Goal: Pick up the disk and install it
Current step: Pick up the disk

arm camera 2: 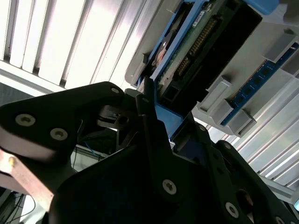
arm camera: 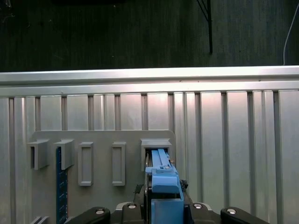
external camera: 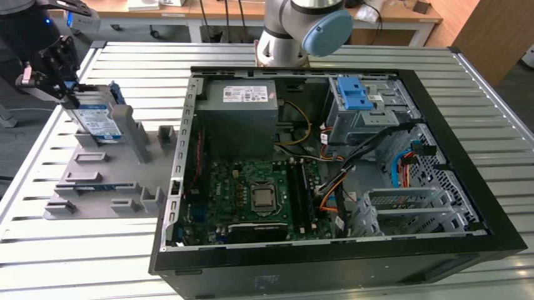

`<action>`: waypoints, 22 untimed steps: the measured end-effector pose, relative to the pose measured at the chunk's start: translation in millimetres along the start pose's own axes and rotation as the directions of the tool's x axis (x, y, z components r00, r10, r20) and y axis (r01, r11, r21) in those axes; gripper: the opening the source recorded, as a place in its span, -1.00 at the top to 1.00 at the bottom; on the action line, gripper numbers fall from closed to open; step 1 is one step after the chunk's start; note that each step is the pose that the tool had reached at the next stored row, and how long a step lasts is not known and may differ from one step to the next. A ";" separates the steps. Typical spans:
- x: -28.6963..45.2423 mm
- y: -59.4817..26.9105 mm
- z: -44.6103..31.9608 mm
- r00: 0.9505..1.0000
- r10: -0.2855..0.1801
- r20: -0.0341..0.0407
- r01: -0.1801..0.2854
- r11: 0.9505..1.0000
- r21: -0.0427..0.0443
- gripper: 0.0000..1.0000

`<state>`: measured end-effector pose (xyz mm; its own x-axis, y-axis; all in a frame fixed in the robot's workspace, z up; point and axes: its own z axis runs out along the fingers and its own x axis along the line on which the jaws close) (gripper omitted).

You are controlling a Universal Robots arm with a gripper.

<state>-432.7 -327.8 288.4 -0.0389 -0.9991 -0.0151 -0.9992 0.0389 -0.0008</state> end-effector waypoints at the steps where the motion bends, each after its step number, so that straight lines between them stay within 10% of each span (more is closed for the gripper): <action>1: 0.0 0.0 -0.5 1.000 0.000 0.000 0.000 1.000 0.000 0.27; 22: -0.2 0.0 -8.5 1.000 0.000 0.000 0.000 1.000 0.000 0.27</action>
<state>-432.7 -327.8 296.9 -0.0389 -0.9991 -0.0149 -0.9992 0.0389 -0.0006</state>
